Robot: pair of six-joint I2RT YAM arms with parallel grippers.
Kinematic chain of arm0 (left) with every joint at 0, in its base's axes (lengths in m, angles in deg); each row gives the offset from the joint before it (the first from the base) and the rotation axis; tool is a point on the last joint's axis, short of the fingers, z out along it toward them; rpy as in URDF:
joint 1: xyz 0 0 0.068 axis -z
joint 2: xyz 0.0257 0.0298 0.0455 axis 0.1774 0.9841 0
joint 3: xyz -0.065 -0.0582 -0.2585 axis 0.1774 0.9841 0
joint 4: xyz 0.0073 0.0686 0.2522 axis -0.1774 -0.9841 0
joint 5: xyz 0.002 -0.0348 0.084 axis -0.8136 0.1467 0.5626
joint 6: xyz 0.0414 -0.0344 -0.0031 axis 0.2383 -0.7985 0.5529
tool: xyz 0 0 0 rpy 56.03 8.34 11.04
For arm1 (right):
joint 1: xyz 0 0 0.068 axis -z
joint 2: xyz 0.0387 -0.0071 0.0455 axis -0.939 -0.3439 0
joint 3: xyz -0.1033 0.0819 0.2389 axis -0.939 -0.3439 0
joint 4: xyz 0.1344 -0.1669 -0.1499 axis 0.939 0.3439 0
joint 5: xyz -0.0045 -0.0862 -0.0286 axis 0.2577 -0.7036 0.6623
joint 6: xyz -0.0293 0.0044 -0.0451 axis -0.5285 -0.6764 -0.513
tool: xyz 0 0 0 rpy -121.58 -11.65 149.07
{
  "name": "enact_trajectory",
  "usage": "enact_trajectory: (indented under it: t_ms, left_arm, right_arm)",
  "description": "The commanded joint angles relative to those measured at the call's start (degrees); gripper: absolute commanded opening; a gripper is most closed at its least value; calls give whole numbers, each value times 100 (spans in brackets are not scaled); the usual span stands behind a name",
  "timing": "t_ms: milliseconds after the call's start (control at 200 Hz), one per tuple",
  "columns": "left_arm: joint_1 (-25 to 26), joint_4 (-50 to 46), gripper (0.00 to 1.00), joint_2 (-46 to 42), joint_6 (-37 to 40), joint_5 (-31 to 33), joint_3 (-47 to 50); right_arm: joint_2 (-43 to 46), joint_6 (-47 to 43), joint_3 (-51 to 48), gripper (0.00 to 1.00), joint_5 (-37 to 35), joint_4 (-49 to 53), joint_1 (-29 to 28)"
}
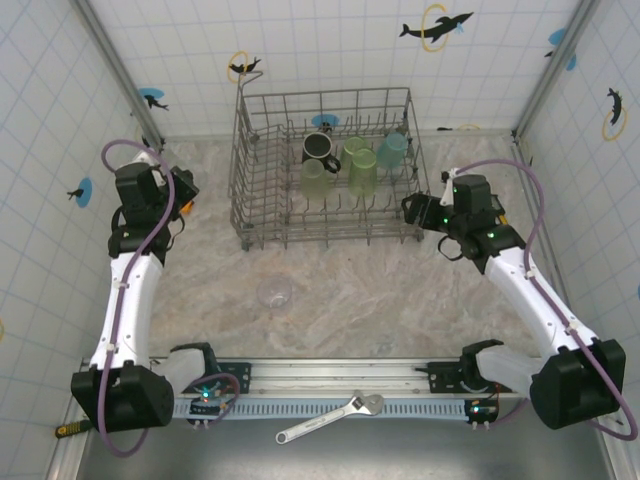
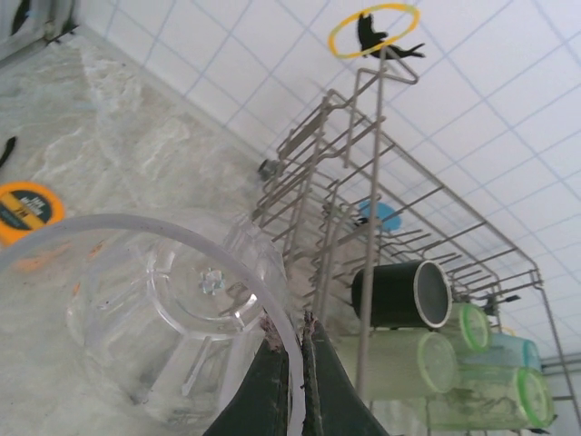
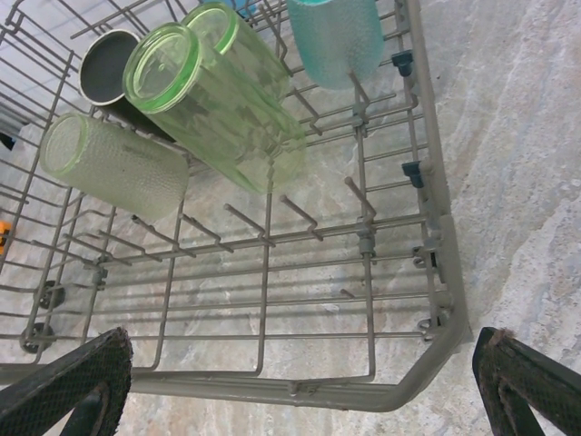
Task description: Load the cups into the dish rack
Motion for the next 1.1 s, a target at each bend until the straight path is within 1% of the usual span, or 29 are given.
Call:
enact_trajectory:
  t_ms: [0,160,365,490,631,721,806,901,961,1086,1096]
  left_arm:
    - [-6,794,0,-85,-182,-588,89]
    - [-1,1089,0,-17,-318,-1053,176]
    - [-6,1558,0,-76,-315,-1625,308]
    - [-5,1738,0,-53,-314,-2010,150]
    - [-6,2074,0,-7,-423,-2263,3]
    - [-6,2542,0,123,-707,-2545,-26]
    - [-6,3054,0,358,-1085,-2677,-34]
    - [-5,3285,0,739,-1425,-2746,-185]
    - [-6,3486,0,960,-1618,-2918,-263]
    - [59,4044,0,1186,-2086,-2957,-202]
    - [81,4081,0,1201,-2104,-2960,-202]
  right_arm:
    - [-15,100,85,100,111,-120,-60]
    - [-110,170,234,100,190,-134,-126]
    - [-228,489,306,100,272,-371,-319]
    - [-341,658,448,100,257,-494,-509]
    - [-502,878,581,100,345,-754,-676]
    - [-649,1027,651,100,543,-981,-749]
    - [-828,1061,722,100,732,-1205,-755]
    - [-1103,1060,850,100,1056,-1376,-608]
    - [-1347,1084,963,100,1338,-1486,-485]
    - [-1752,1270,1083,100,1582,-1904,-386]
    - [-1777,1295,1083,100,1731,-1962,-386]
